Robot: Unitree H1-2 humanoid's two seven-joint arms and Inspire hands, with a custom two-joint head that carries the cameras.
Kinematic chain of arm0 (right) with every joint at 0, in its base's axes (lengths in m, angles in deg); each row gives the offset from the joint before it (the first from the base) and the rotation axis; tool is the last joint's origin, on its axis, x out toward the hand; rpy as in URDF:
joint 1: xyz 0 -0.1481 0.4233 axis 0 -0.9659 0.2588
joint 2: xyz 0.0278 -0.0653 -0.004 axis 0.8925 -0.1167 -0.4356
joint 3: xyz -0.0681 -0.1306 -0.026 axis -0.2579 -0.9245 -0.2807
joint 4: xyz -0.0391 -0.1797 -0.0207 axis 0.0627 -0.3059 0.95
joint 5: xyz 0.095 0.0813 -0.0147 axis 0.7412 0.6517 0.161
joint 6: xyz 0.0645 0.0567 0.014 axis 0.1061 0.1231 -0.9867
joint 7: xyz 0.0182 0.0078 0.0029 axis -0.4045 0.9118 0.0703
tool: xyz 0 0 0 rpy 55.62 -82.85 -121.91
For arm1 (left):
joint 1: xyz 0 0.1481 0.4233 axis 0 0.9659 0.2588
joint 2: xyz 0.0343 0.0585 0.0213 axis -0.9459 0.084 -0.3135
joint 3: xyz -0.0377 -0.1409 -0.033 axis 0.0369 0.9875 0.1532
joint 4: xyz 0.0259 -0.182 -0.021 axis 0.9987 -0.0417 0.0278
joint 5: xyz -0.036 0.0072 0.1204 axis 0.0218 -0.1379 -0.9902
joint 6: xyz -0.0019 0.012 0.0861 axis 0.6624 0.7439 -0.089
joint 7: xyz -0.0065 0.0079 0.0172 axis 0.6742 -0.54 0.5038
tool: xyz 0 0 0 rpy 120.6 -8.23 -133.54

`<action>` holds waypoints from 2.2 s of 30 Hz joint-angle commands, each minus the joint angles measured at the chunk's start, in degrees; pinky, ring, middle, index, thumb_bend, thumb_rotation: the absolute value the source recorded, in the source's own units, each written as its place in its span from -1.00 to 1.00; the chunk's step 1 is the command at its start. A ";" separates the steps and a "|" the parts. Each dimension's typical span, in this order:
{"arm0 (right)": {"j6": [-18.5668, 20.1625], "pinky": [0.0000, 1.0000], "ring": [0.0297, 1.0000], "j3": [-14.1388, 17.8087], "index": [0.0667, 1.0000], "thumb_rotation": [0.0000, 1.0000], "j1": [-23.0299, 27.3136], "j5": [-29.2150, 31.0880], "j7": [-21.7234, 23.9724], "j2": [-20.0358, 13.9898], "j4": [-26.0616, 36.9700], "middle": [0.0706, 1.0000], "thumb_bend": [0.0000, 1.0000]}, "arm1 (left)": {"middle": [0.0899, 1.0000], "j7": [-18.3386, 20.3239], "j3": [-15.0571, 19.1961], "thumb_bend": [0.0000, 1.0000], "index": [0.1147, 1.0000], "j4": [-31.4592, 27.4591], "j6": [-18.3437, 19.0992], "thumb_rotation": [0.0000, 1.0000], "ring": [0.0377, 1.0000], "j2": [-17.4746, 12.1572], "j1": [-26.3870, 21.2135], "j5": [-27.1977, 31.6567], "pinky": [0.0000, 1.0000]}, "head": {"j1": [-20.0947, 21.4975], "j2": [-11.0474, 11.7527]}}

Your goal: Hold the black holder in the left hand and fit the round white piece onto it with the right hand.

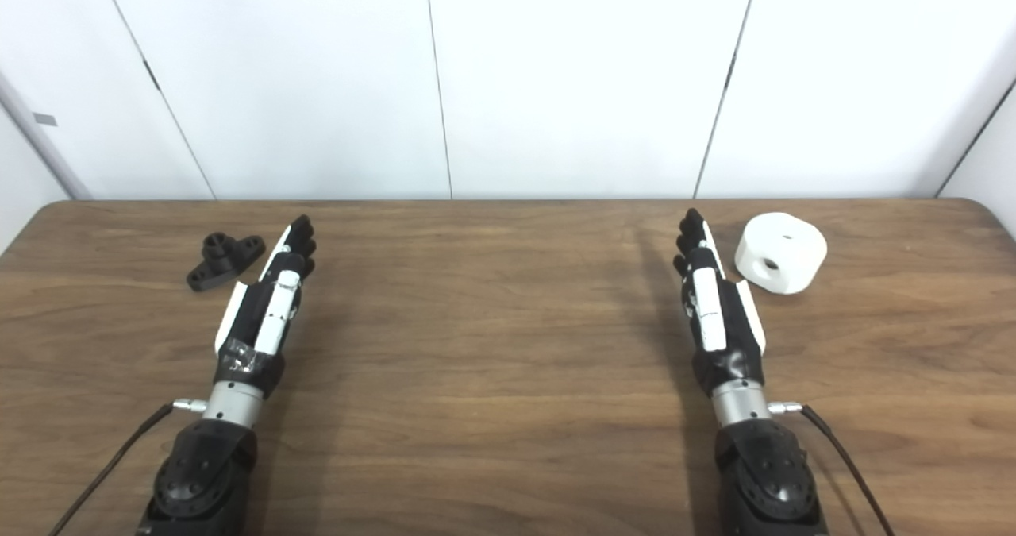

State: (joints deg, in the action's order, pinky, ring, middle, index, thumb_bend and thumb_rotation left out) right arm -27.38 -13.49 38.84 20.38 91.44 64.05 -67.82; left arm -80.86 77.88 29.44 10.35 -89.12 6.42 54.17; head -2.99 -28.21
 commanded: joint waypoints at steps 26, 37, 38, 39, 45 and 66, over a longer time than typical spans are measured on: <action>-1.01 1.00 1.00 -0.16 1.00 1.00 -1.28 0.17 0.17 0.46 -1.02 1.00 -0.06 | 1.00 -0.40 -0.57 0.02 1.00 0.25 0.02 0.79 1.00 0.82 0.70 0.08 1.00 | -0.78 -0.68; -2.30 1.00 1.00 -0.35 1.00 1.00 -0.45 -0.46 0.37 -0.13 -3.01 0.99 -0.08 | 0.71 -6.73 0.00 0.30 0.76 -1.85 0.18 -0.34 0.72 -0.92 2.41 -9.58 0.65 | -6.14 0.51; -2.61 1.00 1.00 -0.36 1.00 1.00 -0.31 -0.31 0.58 -0.25 -3.38 1.00 -0.10 | 0.69 -7.50 -0.18 0.33 0.74 -2.56 0.28 -0.41 0.70 -1.35 2.76 -11.46 0.62 | -6.62 0.75; -2.84 1.00 1.00 -0.36 1.00 1.00 -0.20 -0.21 0.72 -0.33 -3.64 1.00 -0.08 | 0.67 -8.05 -0.31 0.37 0.72 -3.03 0.40 -0.50 0.68 -1.60 2.98 -12.79 0.61 | -6.72 0.83; -2.27 1.00 1.00 -0.60 1.00 1.00 0.27 -0.34 1.02 -0.60 -4.09 1.00 -0.07 | 0.53 -13.76 -0.18 0.58 0.58 -5.38 -2.89 -0.75 0.55 -4.04 4.44 -22.63 0.48 | -7.17 1.21; -2.54 1.00 1.00 -0.71 1.00 1.00 0.77 0.78 1.72 -0.79 -4.95 1.00 -0.11 | 0.80 -25.80 5.66 0.71 0.72 -6.16 -2.32 -0.38 0.75 -14.50 1.32 -35.35 0.59 | -10.43 1.63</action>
State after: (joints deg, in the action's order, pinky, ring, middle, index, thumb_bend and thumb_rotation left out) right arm -27.79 -14.05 40.61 20.78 92.51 63.24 -70.31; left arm -104.78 82.49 23.08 7.97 -102.24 9.87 17.68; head -13.18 -26.63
